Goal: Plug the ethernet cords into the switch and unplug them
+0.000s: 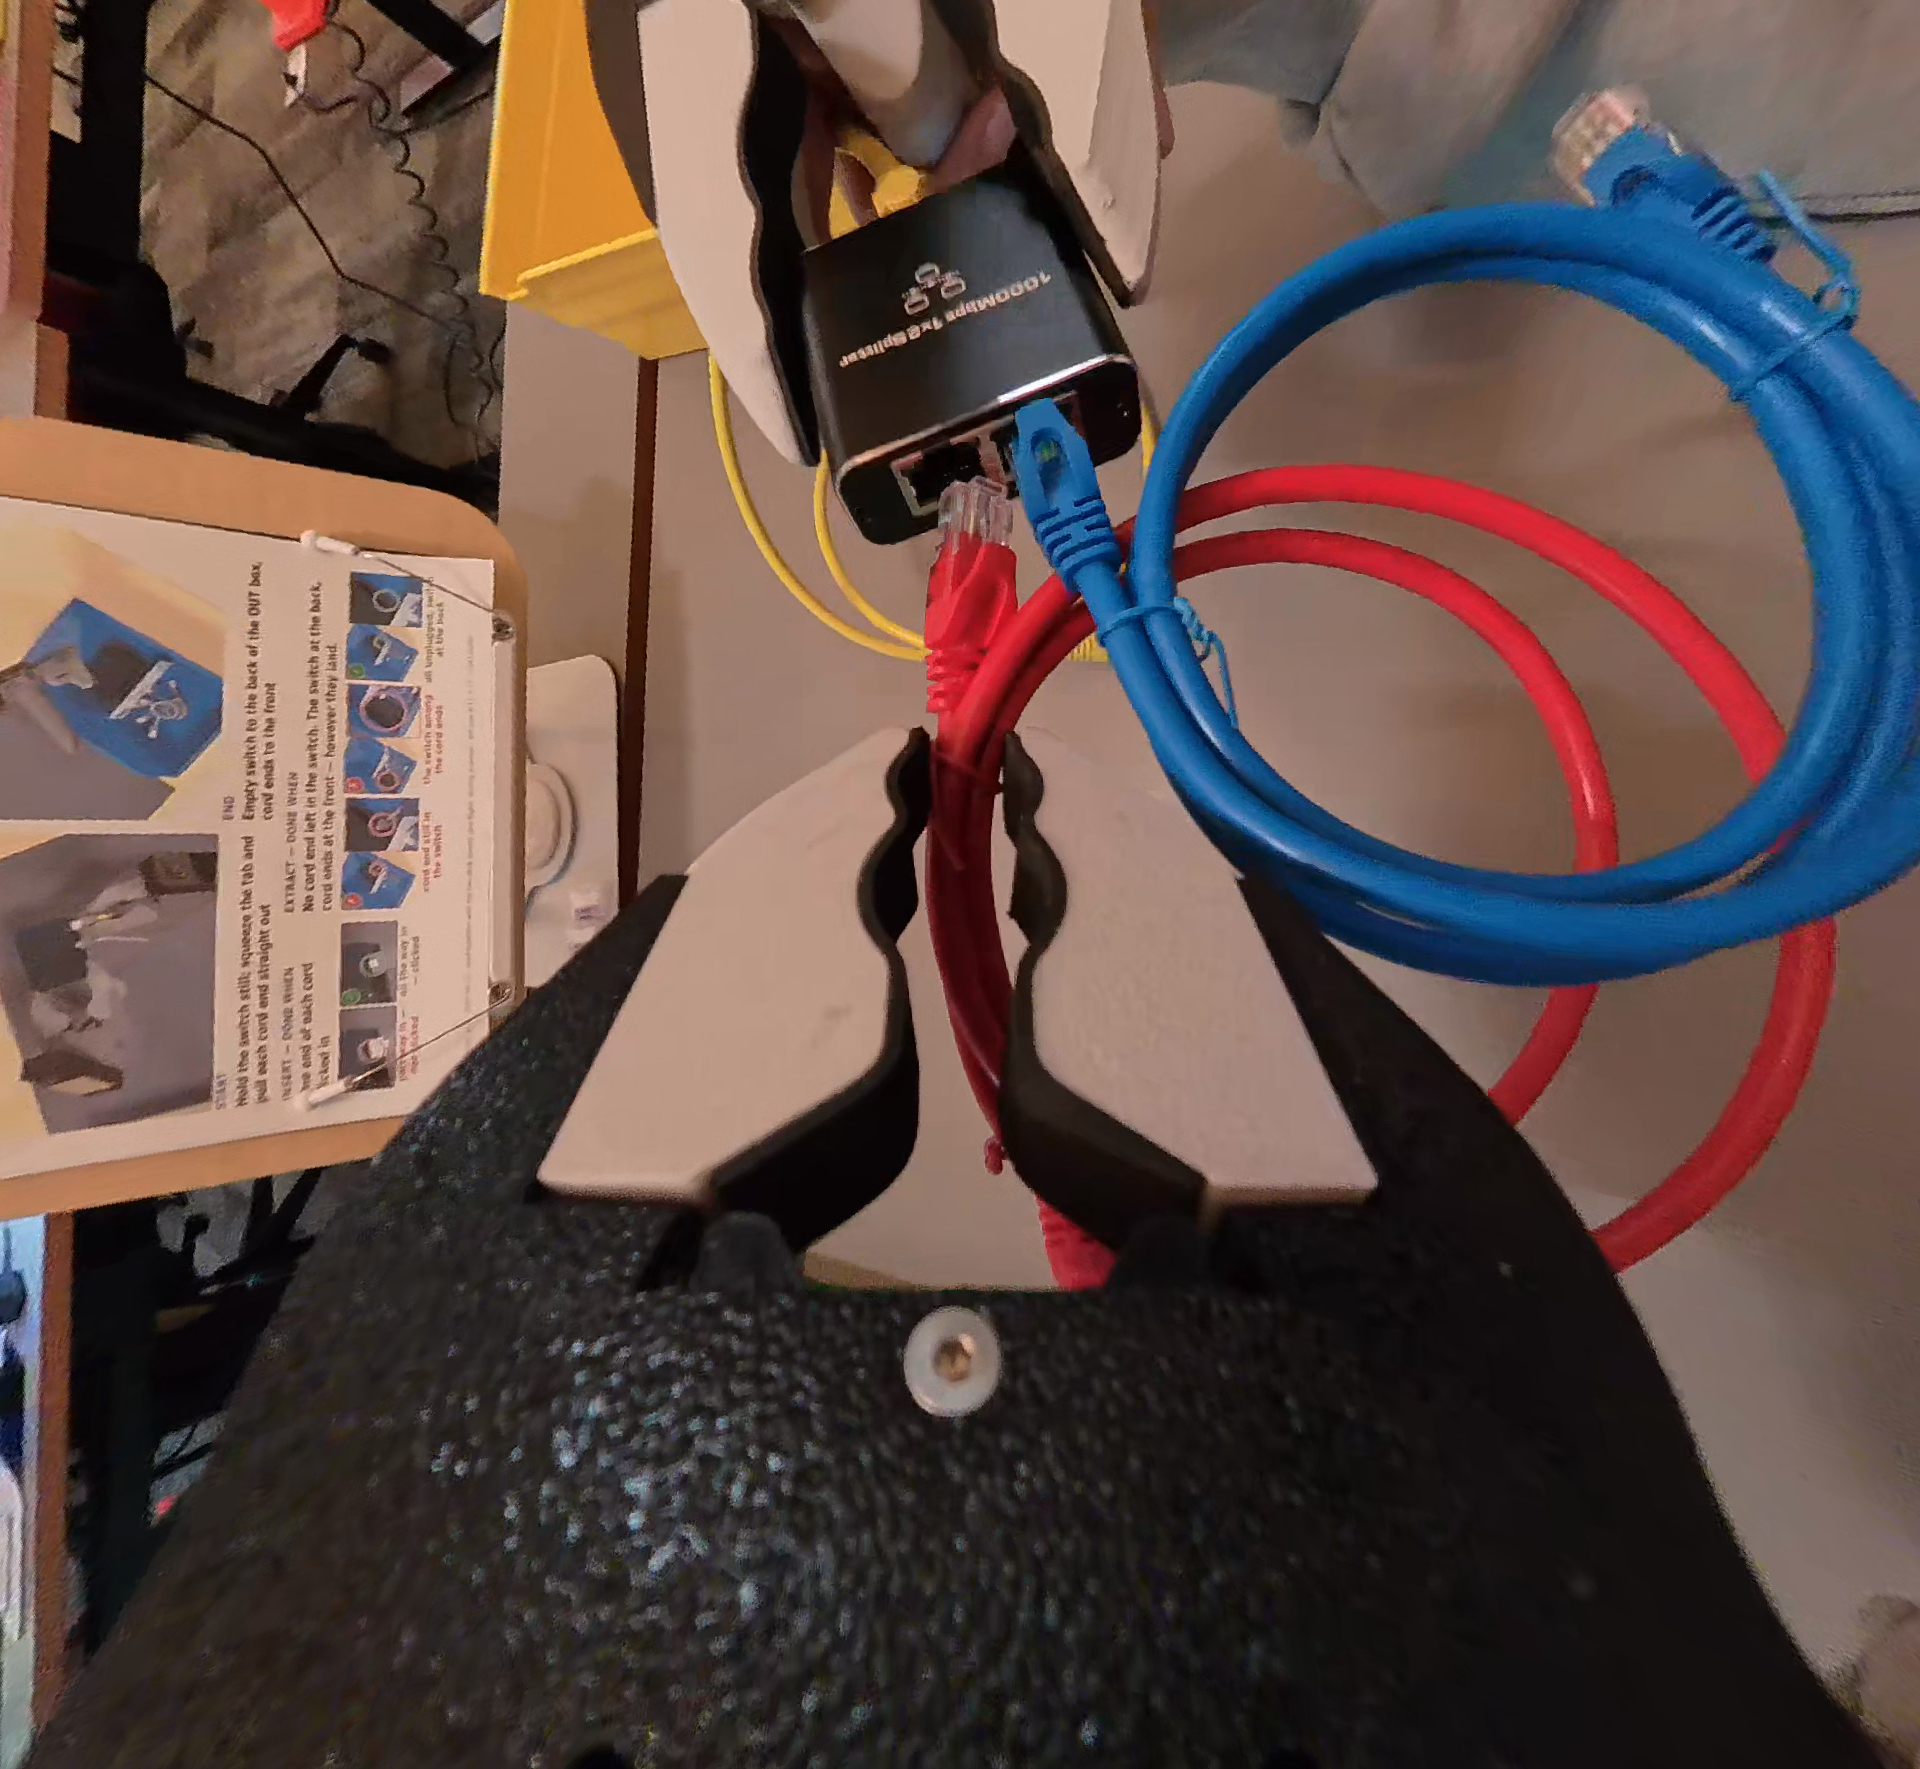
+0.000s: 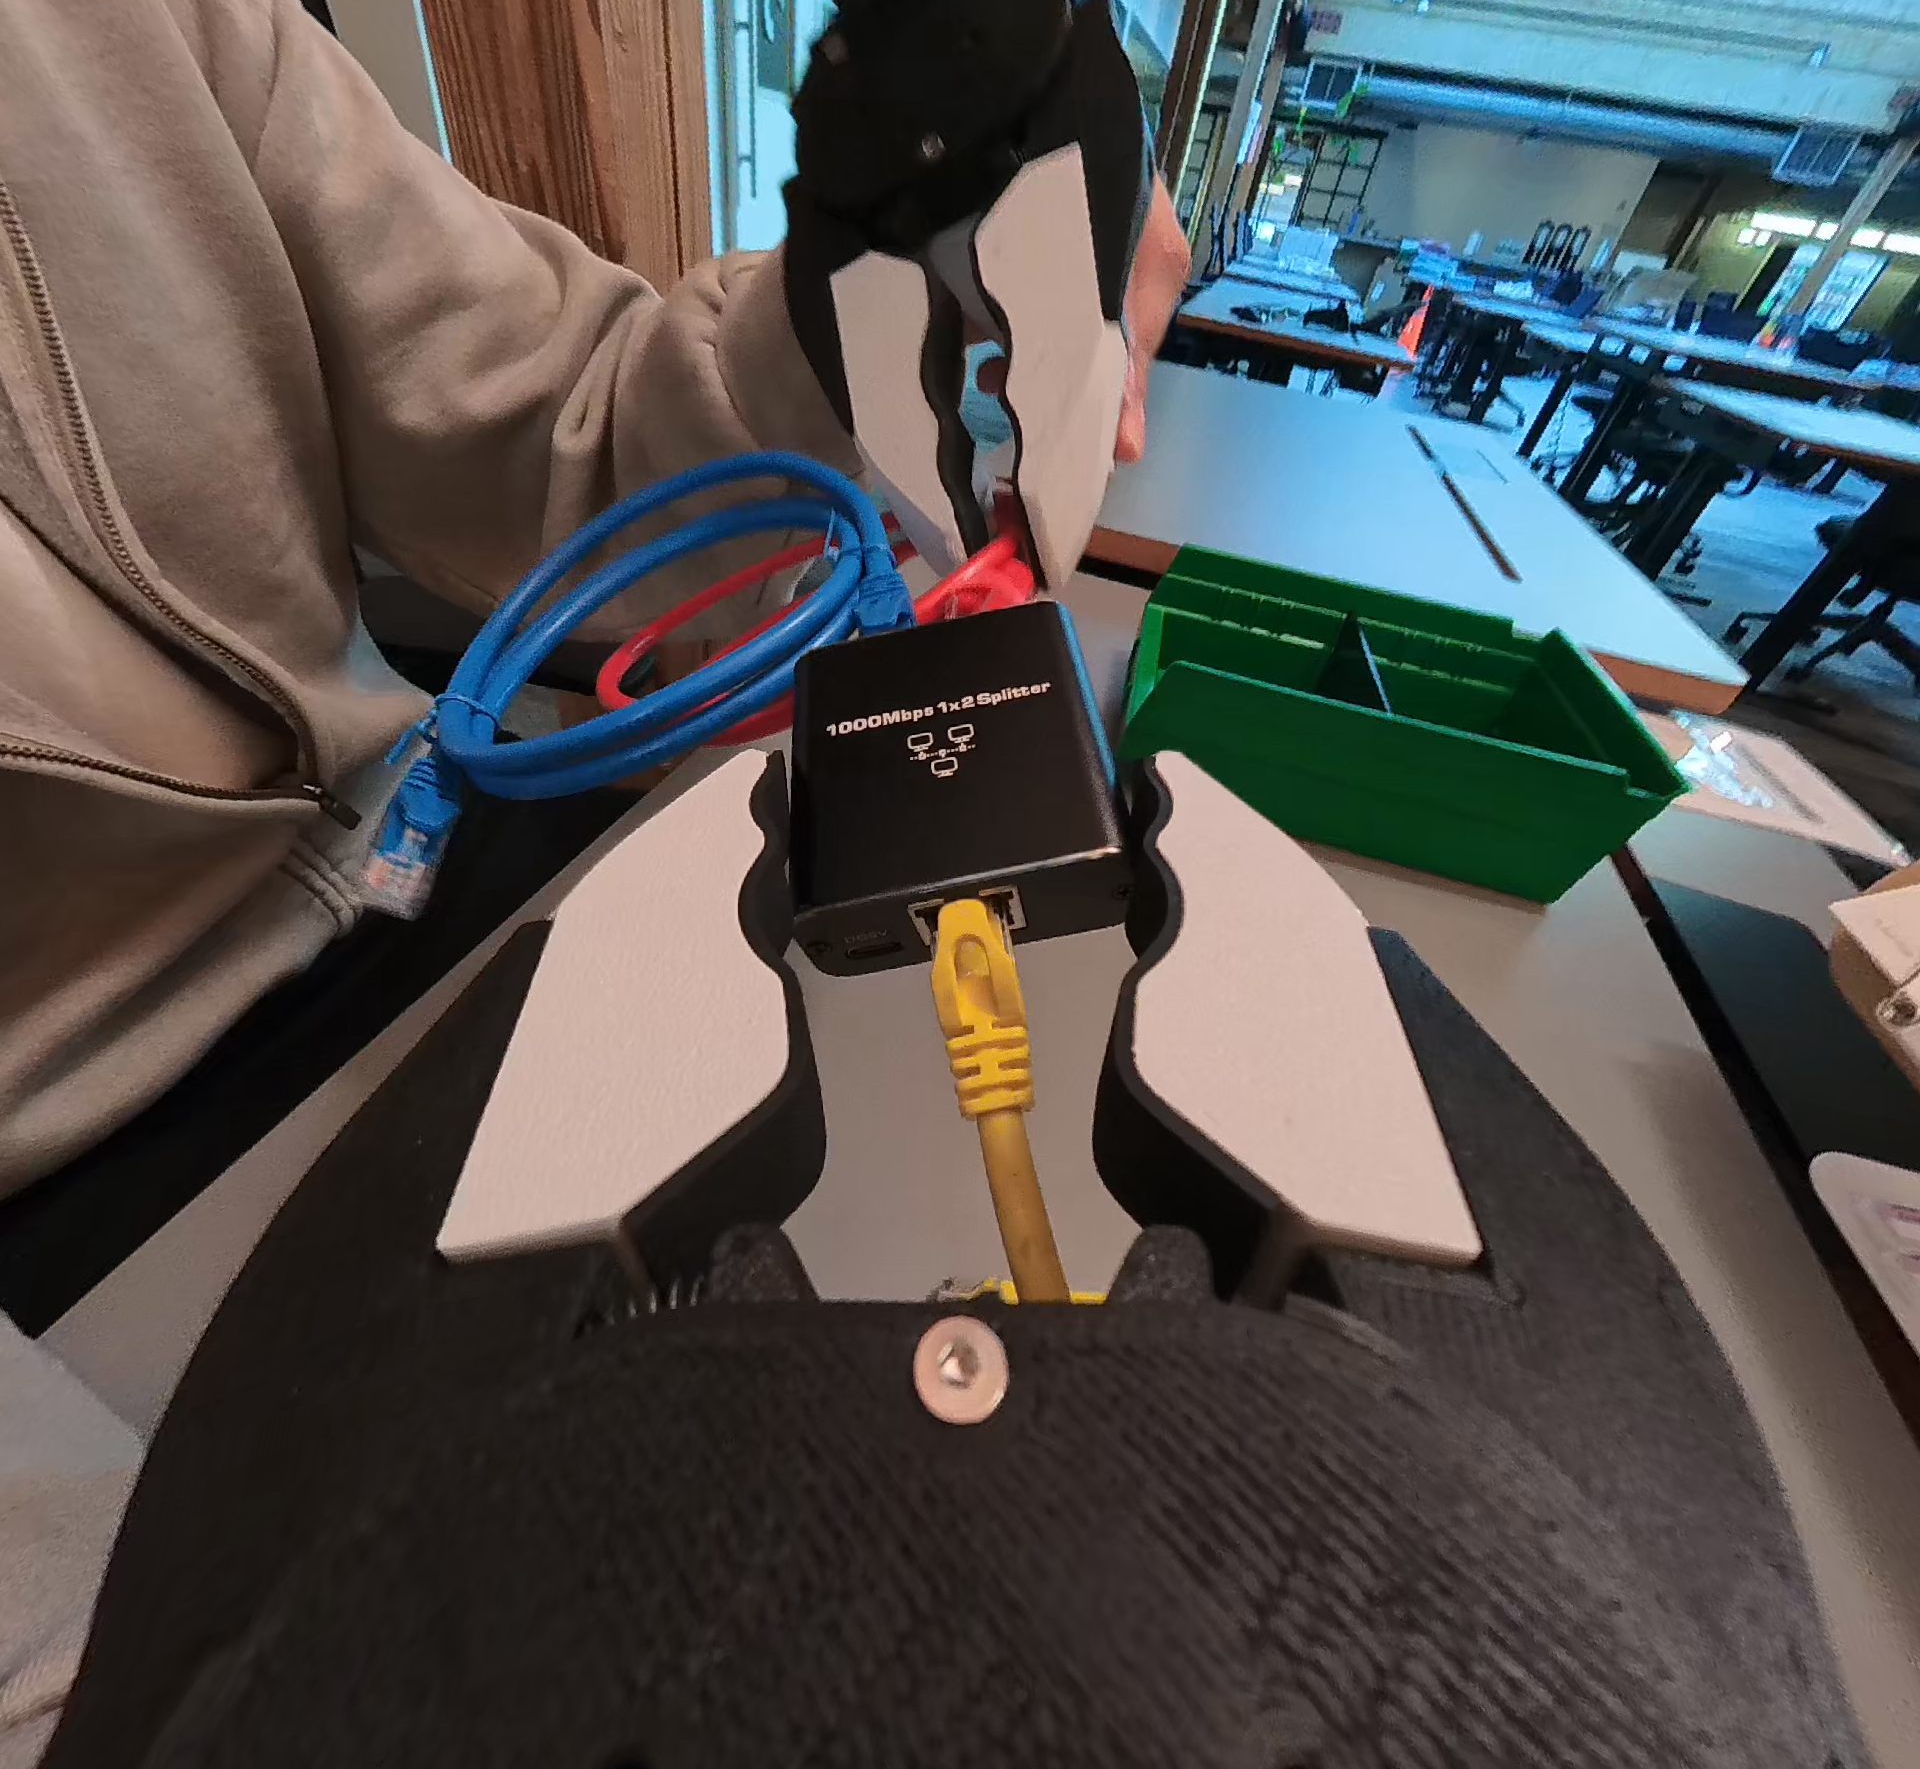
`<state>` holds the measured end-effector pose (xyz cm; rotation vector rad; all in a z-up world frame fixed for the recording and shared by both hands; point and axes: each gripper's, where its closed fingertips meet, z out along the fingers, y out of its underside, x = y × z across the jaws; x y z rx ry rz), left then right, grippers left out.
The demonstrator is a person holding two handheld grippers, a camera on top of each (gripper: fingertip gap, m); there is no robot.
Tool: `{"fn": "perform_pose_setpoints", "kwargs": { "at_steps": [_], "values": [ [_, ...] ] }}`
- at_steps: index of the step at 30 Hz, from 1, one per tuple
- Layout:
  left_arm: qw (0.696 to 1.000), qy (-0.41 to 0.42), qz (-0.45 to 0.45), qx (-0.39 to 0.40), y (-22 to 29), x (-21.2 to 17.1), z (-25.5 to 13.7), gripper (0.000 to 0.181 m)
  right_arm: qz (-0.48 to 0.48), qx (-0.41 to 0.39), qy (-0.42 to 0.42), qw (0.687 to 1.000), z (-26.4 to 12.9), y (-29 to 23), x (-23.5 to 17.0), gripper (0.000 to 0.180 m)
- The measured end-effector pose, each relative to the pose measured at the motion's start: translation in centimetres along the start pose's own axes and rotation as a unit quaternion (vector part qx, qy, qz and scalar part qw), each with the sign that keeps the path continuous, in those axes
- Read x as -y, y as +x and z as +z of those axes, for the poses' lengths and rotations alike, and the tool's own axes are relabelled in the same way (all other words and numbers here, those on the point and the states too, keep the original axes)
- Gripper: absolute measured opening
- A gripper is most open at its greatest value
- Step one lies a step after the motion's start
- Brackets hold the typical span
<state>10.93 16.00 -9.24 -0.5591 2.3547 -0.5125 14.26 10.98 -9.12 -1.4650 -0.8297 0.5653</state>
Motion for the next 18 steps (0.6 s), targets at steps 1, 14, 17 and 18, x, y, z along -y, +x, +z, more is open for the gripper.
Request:
{"fn": "perform_pose_setpoints", "kwargs": {
  "at_steps": [1, 14, 17, 18],
  "values": [
    [1.0, 0.0, -0.001, -0.01, 0.2, -0.2, 0.2, 0.012, -0.008, 0.003, 0.004, 1.0, -0.1, -0.2, 0.2, 0.063],
    [0.975, -0.017, -0.008, -0.224, 9.7, -8.5, 11.5, 0.014, -0.039, -0.013, 0.037, 0.998, -4.0, -1.3, 1.2, 0.063],
    [0.975, -0.035, -0.043, -0.216, 11.1, -9.4, 13.9, 0.015, -0.04, -0.011, 0.035, 0.999, -4.1, -1.5, 1.1, 0.063],
    [0.977, -0.053, -0.06, -0.197, 10.9, -10.0, 14.4, 0.021, -0.04, -0.012, 0.034, 0.999, -4.2, -1.5, 1.1, 0.063]
  ]
}}
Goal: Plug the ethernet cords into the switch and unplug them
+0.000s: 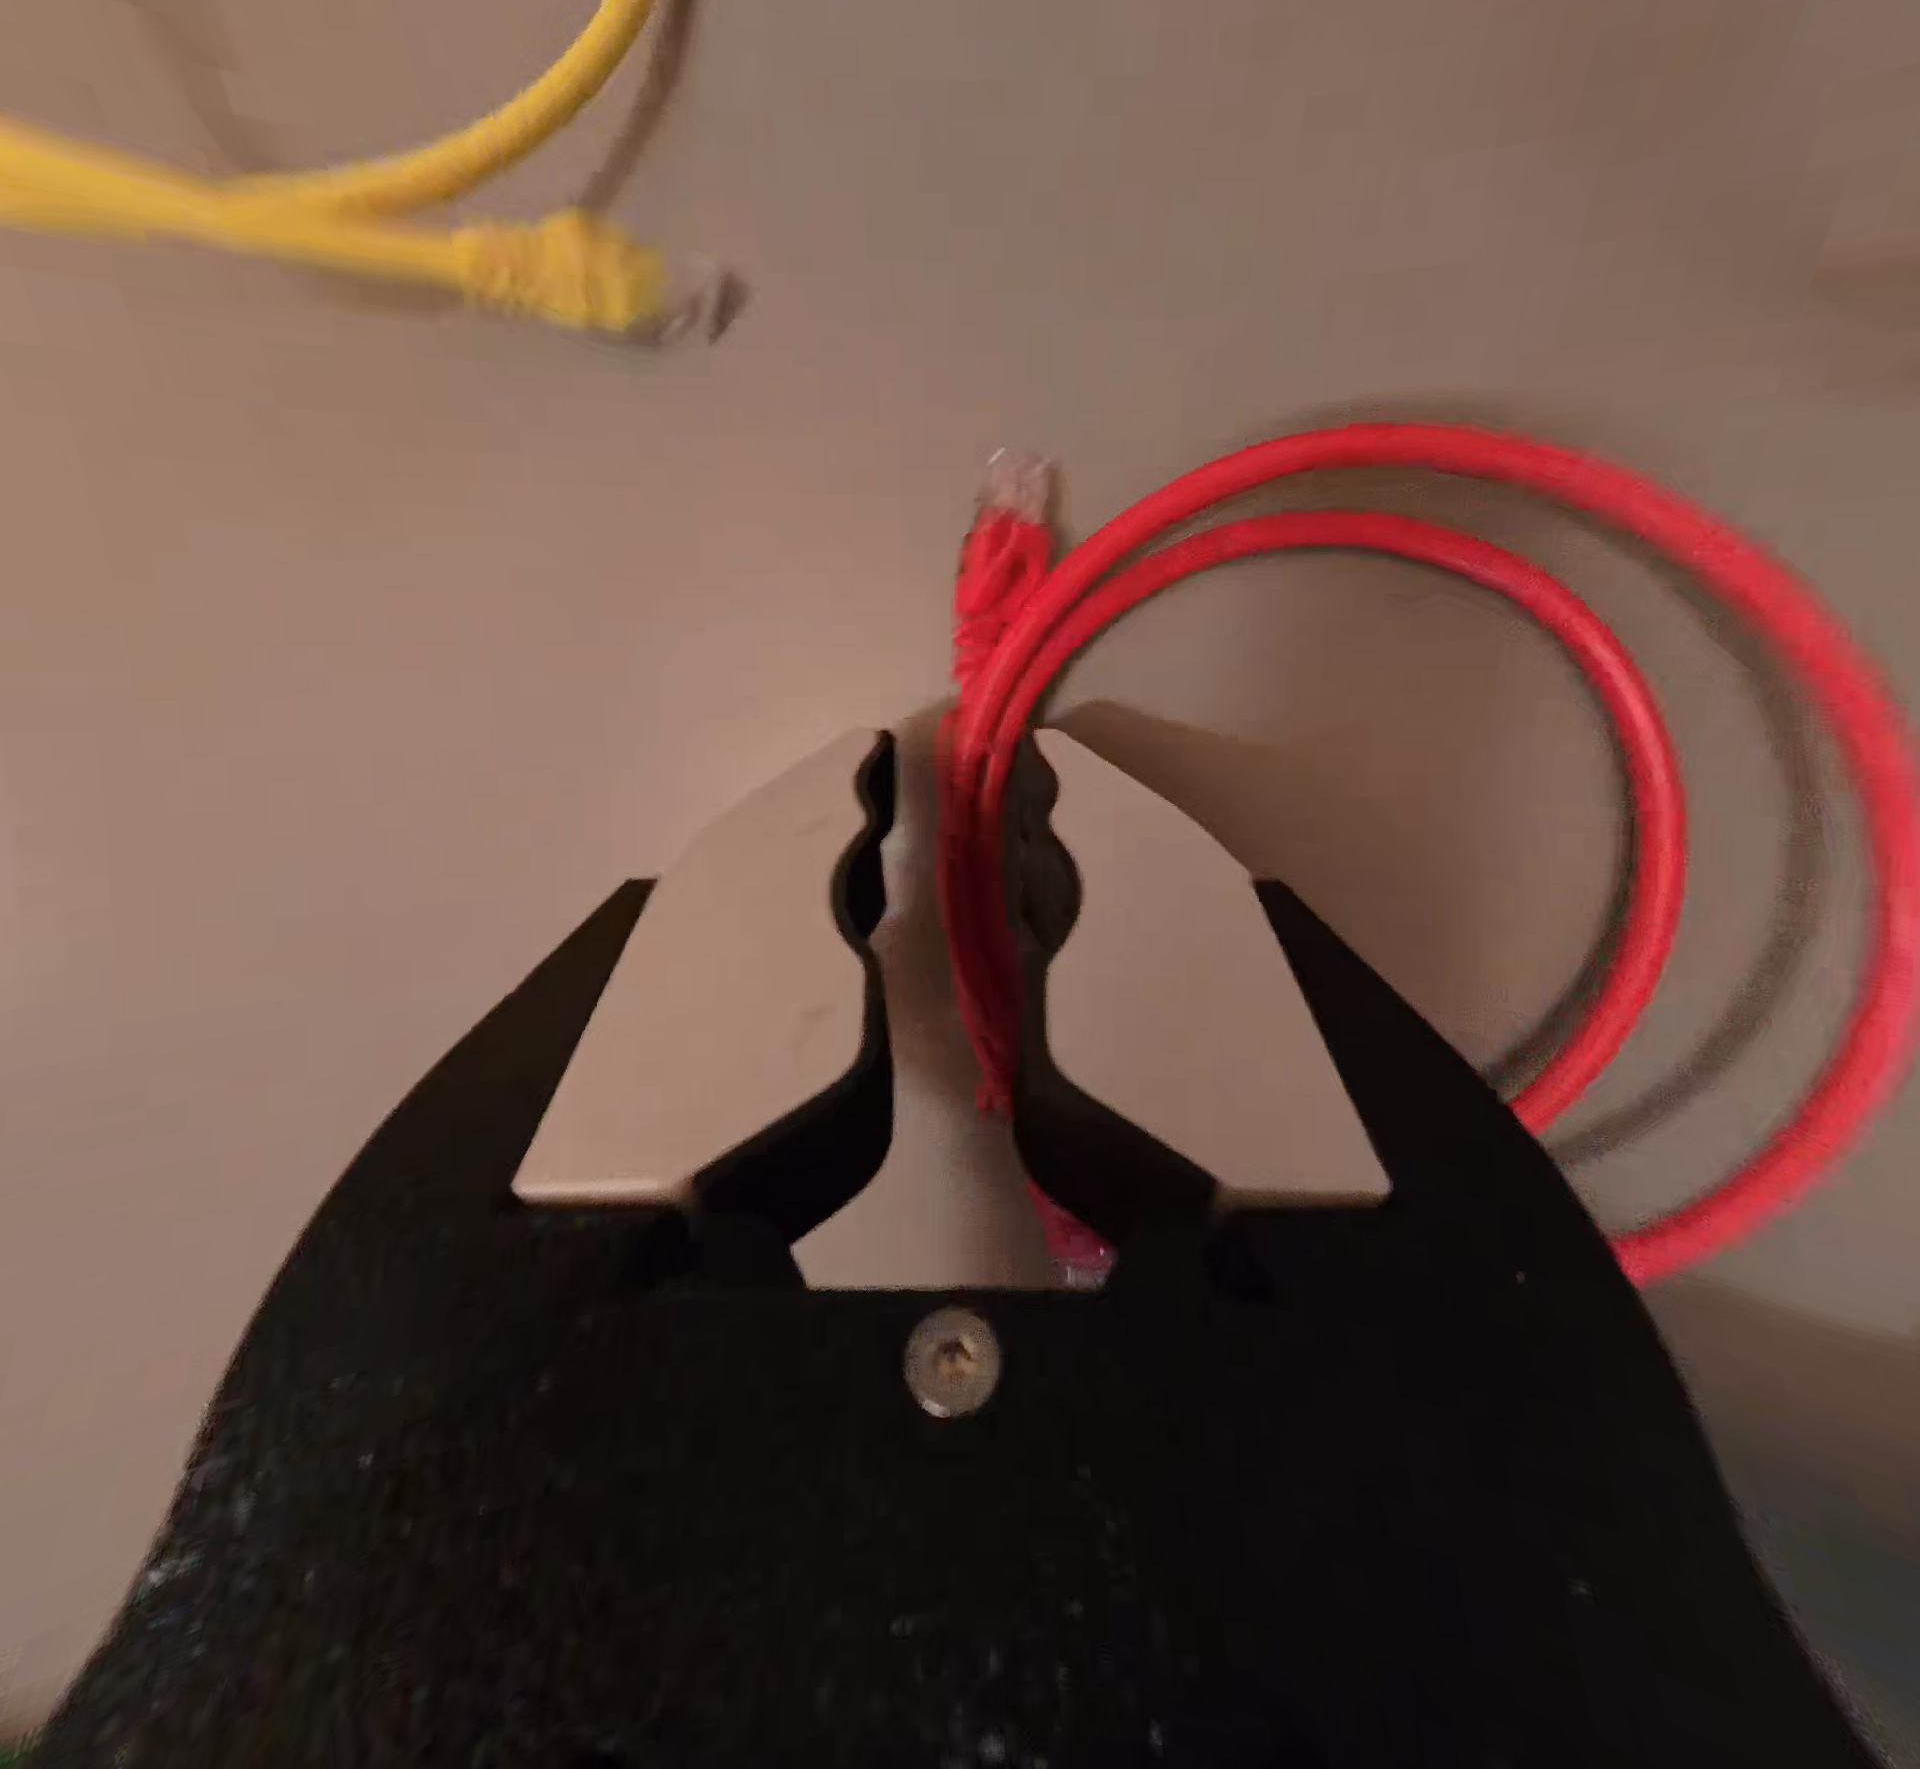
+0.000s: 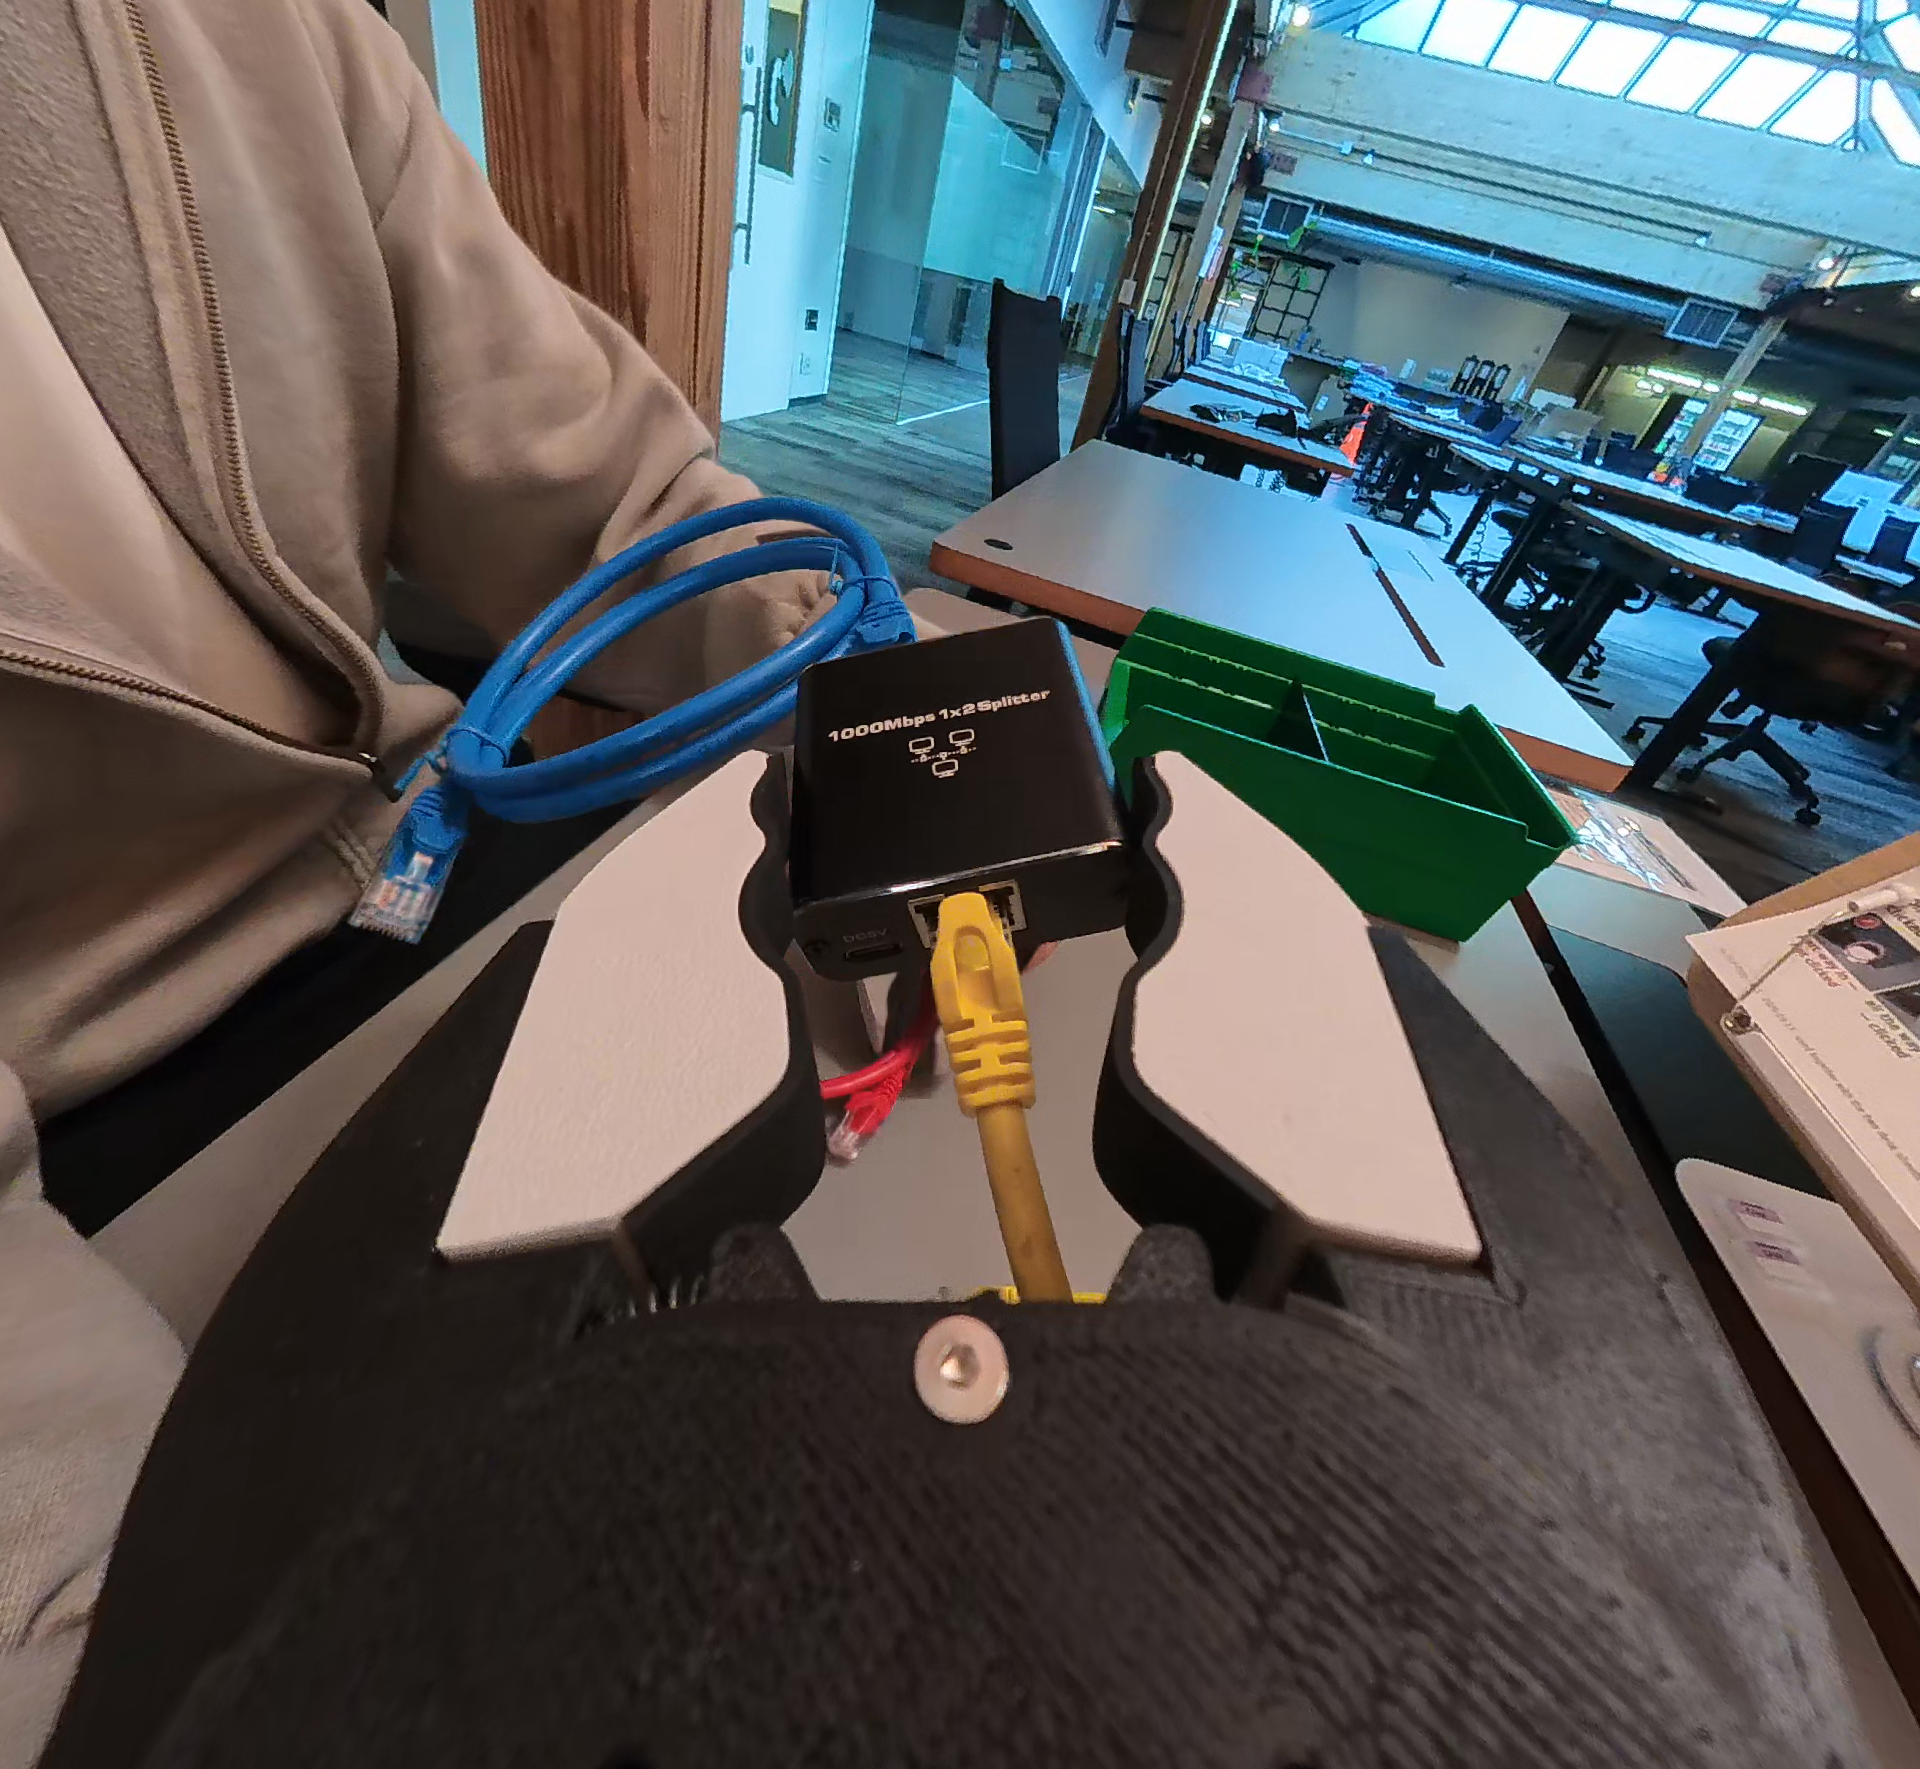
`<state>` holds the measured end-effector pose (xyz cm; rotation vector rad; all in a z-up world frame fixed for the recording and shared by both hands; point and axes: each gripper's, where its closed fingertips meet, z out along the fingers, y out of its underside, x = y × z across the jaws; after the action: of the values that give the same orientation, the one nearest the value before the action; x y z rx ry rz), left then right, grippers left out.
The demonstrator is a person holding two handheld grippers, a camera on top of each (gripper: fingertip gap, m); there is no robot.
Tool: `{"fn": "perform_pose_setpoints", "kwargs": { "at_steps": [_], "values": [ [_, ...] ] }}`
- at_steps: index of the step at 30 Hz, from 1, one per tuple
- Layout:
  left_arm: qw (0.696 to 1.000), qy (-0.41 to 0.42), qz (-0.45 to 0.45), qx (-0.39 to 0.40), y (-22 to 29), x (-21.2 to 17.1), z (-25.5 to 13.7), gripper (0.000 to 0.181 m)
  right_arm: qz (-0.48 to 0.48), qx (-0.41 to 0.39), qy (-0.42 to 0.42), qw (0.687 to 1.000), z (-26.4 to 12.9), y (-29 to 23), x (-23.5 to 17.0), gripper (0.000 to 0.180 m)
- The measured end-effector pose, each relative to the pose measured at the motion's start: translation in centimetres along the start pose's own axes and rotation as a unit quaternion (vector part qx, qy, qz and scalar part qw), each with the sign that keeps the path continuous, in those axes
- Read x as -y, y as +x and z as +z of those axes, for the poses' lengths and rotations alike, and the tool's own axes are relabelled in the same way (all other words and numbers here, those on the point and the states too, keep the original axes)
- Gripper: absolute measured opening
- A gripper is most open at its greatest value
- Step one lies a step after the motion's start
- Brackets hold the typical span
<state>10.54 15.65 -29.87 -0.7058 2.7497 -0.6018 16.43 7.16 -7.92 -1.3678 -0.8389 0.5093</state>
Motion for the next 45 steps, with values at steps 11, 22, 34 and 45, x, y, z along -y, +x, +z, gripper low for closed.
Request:
{"fn": "perform_pose_setpoints", "kwargs": {
  "at_steps": [11, 22, 34, 45],
  "values": [
    [0.9, 0.031, -0.43, 0.061, 3.4, -2.9, -7.5, 0.048, -0.004, -0.017, 0.013, 1.0, -1.1, 0.2, 0.3, 0.063],
    [0.886, -0.101, -0.443, 0.093, 6.0, -7.3, -3.6, 0.023, -0.009, 0.005, -0.001, 1.0, 0.0, -0.4, 0.2, 0.063],
    [0.891, 0.005, -0.331, 0.31, -7.3, -5.4, -8.6, 0.028, -0.008, 0.001, 0.0, 1.0, -0.6, -0.5, 0.1, 0.063],
    [0.856, 0.007, -0.486, 0.177, -4.9, -2.1, 0.4, 0.049, -0.01, -0.003, 0.001, 1.0, -1.1, -0.6, 0.2, 0.063]
  ]
}}
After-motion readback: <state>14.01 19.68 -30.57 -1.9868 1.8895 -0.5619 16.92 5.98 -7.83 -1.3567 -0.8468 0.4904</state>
